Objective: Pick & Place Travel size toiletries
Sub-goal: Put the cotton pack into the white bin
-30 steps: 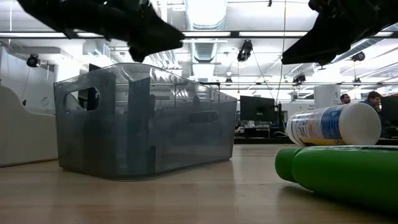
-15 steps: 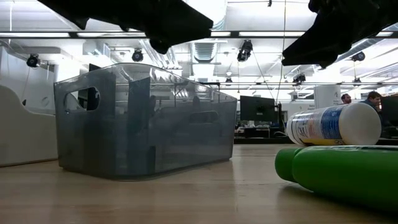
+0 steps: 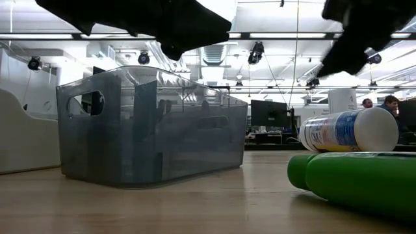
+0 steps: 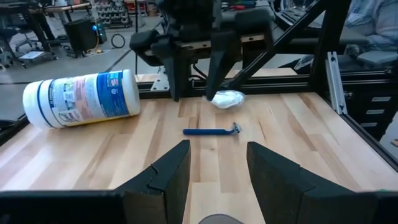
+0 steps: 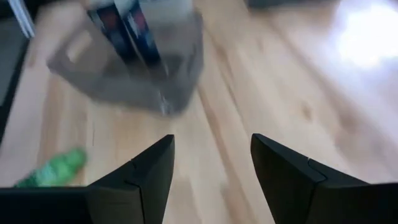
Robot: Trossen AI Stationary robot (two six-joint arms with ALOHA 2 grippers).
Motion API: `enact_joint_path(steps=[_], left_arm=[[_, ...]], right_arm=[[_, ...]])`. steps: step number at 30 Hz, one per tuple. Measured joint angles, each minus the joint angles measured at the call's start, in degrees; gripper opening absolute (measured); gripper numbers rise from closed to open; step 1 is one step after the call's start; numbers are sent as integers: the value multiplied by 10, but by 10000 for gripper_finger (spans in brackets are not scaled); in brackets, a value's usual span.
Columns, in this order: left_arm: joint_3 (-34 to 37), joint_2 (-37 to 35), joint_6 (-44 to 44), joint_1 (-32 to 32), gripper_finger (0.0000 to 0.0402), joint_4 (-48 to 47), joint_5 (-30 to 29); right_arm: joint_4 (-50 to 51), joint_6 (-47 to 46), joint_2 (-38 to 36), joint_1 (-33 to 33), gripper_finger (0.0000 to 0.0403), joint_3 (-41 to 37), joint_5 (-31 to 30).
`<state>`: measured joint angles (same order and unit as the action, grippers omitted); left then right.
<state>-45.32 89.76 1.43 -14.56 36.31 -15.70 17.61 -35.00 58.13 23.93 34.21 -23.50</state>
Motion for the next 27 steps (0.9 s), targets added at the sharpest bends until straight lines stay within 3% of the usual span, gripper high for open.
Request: enact_joint_path(steps=[9, 18, 27], left_arm=[[0, 1, 1, -11, 163, 14, 0], [0, 1, 1, -20, 163, 18, 0], [0, 1, 1, -27, 163, 18, 0]], right_arm=[[251, -162, 0, 1, 216, 47, 146], [298, -257, 0, 10, 198, 27, 254], [327, -366, 0, 76, 177, -2, 340]])
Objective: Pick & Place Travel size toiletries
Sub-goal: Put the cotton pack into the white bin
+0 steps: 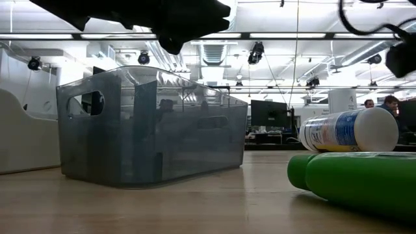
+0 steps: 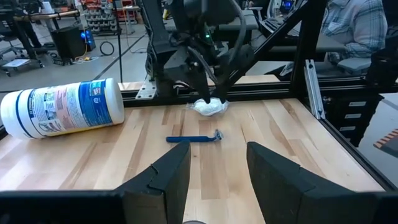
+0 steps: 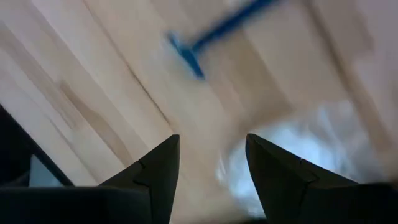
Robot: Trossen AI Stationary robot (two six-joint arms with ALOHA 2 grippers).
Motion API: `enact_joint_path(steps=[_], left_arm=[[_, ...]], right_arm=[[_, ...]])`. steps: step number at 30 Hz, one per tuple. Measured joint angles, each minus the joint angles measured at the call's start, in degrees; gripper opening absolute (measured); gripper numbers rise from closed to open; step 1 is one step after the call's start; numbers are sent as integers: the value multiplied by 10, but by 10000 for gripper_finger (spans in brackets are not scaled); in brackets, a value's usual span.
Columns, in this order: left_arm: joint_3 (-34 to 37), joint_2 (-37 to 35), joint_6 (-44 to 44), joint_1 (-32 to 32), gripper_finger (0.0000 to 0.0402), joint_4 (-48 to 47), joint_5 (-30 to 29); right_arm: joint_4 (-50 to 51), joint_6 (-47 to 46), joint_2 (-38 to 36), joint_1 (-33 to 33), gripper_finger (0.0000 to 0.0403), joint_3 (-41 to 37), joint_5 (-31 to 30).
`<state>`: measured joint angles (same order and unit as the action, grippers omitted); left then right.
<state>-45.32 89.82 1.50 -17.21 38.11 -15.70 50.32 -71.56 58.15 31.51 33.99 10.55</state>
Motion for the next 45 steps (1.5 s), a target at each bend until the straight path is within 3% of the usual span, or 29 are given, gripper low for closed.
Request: enact_joint_path(steps=[6, 18, 23, 33, 45], left_arm=[[0, 0, 0, 0, 163, 0, 0], [1, 0, 0, 0, 163, 0, -1], [1, 0, 0, 0, 163, 0, -2], [1, 0, 0, 0, 163, 0, -2], [1, 0, 0, 0, 163, -1, -2]], right_arm=[[37, -33, 0, 24, 175, -21, 17], [16, -63, 25, 24, 193, -59, 15], [16, -54, 54, 24, 155, -59, 18], [15, -17, 75, 24, 20, -57, 35], [-5, 47, 72, 24, 12, -20, -16]])
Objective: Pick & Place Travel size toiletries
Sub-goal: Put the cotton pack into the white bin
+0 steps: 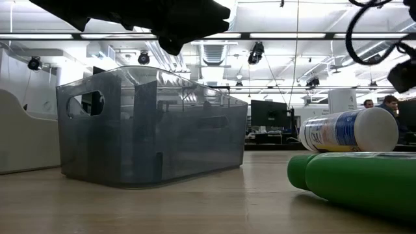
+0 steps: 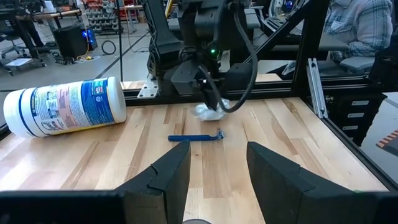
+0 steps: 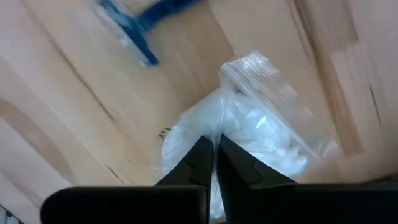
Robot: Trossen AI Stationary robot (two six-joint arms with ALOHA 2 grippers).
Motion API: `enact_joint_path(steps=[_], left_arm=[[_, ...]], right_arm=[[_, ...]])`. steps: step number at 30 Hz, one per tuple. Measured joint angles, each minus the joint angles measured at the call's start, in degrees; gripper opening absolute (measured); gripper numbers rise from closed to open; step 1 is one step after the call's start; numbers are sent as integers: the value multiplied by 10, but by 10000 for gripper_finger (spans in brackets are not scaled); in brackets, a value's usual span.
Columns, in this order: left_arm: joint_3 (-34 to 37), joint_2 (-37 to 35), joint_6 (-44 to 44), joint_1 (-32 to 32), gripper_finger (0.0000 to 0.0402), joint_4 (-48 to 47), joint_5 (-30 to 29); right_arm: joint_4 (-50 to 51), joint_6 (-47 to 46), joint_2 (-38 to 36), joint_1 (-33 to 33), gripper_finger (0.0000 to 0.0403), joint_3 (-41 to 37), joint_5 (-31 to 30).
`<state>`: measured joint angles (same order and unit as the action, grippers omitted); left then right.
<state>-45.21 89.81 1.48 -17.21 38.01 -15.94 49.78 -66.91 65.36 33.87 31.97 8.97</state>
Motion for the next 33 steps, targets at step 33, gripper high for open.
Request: enact_joint_path(steps=[33], left_arm=[[0, 0, 0, 0, 163, -3, 0]], right_arm=[[-370, 469, -1, -1, 13, 72, -385]])
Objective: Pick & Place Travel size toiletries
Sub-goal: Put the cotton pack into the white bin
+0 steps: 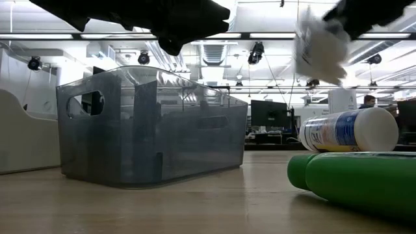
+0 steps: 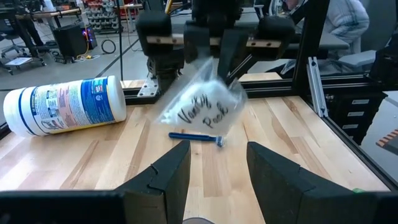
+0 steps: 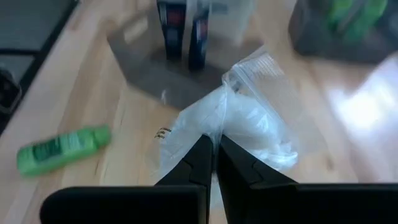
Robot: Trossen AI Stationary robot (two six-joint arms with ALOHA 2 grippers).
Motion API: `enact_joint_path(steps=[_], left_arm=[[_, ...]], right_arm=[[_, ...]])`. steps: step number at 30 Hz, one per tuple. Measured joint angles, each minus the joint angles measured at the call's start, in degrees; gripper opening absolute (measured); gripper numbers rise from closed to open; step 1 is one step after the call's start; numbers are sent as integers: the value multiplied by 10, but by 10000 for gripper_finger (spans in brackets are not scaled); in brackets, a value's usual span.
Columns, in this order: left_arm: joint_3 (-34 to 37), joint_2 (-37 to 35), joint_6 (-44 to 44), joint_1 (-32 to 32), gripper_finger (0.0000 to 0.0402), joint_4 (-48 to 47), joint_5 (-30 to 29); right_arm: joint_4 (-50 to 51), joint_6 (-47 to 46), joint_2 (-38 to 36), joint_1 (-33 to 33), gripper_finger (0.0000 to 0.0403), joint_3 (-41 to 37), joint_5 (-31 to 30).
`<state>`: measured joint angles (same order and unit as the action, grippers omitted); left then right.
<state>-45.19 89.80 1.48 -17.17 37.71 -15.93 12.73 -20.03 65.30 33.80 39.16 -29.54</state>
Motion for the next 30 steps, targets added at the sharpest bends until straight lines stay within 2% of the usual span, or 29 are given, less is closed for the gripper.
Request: enact_joint_path(steps=[7, 14, 23, 30], left_arm=[[0, 0, -1, 0, 163, 16, 0], [0, 0, -2, 2, 163, 24, 0], [0, 0, -6, 3, 163, 27, -36], [0, 0, -6, 3, 163, 28, -36]], right_arm=[[-124, 110, 16, -16, 12, -1, -6], [-221, 177, 71, -48, 10, -2, -1], [-310, 222, 135, -83, 10, 8, 99], [-362, 246, 170, -104, 10, 9, 107]])
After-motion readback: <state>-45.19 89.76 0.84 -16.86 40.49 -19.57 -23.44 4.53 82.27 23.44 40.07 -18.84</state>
